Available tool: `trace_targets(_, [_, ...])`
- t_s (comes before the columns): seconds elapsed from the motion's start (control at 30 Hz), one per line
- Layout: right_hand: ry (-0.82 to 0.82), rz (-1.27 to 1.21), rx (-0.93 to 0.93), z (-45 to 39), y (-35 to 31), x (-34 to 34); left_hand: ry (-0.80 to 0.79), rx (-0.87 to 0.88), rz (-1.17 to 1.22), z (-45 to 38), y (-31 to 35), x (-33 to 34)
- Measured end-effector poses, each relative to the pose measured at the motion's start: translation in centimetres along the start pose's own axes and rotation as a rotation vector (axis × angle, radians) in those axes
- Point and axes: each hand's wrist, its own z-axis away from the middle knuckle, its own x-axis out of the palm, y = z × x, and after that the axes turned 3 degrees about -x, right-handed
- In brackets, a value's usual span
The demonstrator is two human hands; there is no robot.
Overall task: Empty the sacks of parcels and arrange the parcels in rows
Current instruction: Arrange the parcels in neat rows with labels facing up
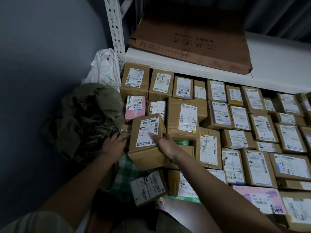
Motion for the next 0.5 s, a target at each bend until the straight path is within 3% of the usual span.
trace_targets(0.5, [-0.016,-0.116,0.041,-2.6,1.0,2.0,-0.013,-0.033,0.097,0.2,-0.7,0.0])
